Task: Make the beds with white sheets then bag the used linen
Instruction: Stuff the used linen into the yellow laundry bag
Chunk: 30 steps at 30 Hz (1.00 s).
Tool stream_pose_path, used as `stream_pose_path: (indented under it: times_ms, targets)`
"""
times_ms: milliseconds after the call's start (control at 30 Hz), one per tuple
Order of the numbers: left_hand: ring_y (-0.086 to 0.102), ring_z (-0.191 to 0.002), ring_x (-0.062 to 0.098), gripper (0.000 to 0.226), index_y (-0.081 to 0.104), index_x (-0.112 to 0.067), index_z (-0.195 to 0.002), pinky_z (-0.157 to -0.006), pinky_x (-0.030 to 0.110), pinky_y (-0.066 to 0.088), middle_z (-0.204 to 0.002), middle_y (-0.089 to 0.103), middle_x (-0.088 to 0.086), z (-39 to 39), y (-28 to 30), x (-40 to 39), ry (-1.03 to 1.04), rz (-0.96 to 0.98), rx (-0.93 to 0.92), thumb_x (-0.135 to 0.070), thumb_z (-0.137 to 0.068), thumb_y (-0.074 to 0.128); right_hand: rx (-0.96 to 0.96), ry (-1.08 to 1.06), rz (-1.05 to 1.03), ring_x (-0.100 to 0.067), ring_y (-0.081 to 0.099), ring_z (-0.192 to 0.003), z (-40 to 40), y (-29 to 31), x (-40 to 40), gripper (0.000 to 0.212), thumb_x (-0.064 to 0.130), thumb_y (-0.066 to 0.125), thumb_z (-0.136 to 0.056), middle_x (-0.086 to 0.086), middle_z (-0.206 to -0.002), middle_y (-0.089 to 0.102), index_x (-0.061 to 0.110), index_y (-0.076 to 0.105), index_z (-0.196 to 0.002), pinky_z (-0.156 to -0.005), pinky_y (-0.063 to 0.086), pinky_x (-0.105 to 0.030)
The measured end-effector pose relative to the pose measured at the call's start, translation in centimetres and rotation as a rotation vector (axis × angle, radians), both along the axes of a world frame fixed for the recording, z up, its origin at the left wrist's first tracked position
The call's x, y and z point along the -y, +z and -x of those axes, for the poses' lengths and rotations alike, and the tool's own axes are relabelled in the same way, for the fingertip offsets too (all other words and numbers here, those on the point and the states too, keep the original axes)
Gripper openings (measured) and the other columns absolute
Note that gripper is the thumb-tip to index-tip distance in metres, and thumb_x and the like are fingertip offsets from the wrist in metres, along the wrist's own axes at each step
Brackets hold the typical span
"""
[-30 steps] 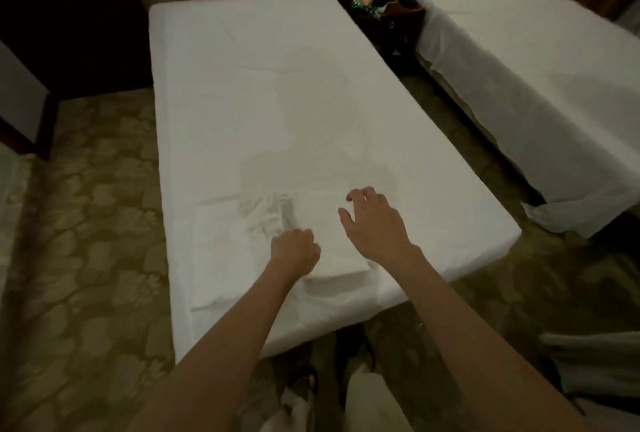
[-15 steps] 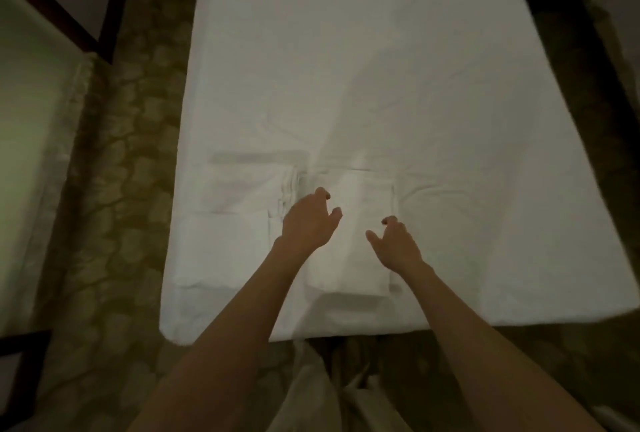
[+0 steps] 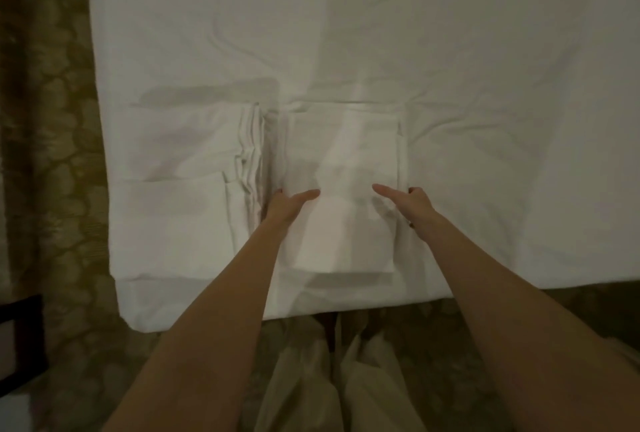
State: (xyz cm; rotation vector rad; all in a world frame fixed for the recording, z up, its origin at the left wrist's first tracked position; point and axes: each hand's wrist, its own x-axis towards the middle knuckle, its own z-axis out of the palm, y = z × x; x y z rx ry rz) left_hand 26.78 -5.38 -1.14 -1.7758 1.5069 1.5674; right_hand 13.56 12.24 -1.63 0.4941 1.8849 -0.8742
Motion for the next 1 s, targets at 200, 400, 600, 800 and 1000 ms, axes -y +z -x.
stream_pose_path:
  times_ms: [200,400,600,800,1000]
  targets:
    - [0.063,-0.104,0.020,0.062,0.055,-0.013,-0.130,-0.090,0.035,0.053,-0.114,0.065,-0.001,-0.5,3.4,-0.4,0.058,0.072,-0.225,-0.030,-0.076,0.081,0.019,-0.100,0.189,-0.024,0.068,-0.091,0.3,3.4,1.4,0.059,0.026,0.086,-0.068,-0.009,-0.109,0.069,0.003,0.063,-0.117,-0.074,0.056,-0.033]
    - [0.066,-0.101,0.017,0.055,0.058,-0.016,-0.125,-0.084,0.033,0.056,-0.112,0.068,-0.001,0.0,13.1,2.5,-0.006,0.161,-0.402,-0.032,-0.077,0.080,-0.127,-0.065,0.328,-0.018,0.067,-0.083,1.1,13.6,3.7,0.033,0.014,0.078,-0.077,-0.006,-0.098,0.070,0.006,0.067,-0.107,-0.080,0.055,-0.035]
    - [0.066,-0.089,0.010,0.042,0.058,-0.019,-0.115,-0.068,0.024,0.053,-0.103,0.068,-0.006,-2.5,26.1,6.3,-0.006,0.253,-0.557,-0.027,-0.079,0.078,-0.294,0.090,0.506,-0.022,0.069,-0.090,-0.5,27.6,6.7,0.021,0.012,0.075,-0.080,-0.011,-0.103,0.072,0.011,0.068,-0.100,-0.084,0.057,-0.039]
    - [0.067,-0.094,0.016,0.046,0.059,-0.020,-0.117,-0.076,0.032,0.054,-0.109,0.069,-0.003,-7.0,36.2,9.1,0.048,0.358,-0.657,-0.033,-0.077,0.080,-0.493,0.311,0.641,-0.004,0.063,-0.080,-3.6,37.7,9.4,0.021,0.014,0.069,-0.087,0.000,-0.098,0.068,0.015,0.064,-0.108,-0.063,0.050,-0.011]
    - [0.067,-0.095,0.018,0.038,0.059,-0.024,-0.117,-0.076,0.034,0.055,-0.108,0.069,-0.003,-11.0,43.2,8.4,0.193,0.485,-0.750,-0.031,-0.082,0.074,-0.579,0.458,0.777,-0.020,0.063,-0.099,-5.1,43.7,12.7,0.036,0.015,0.067,-0.089,-0.004,-0.108,0.065,0.006,0.060,-0.122,-0.085,0.049,-0.029]
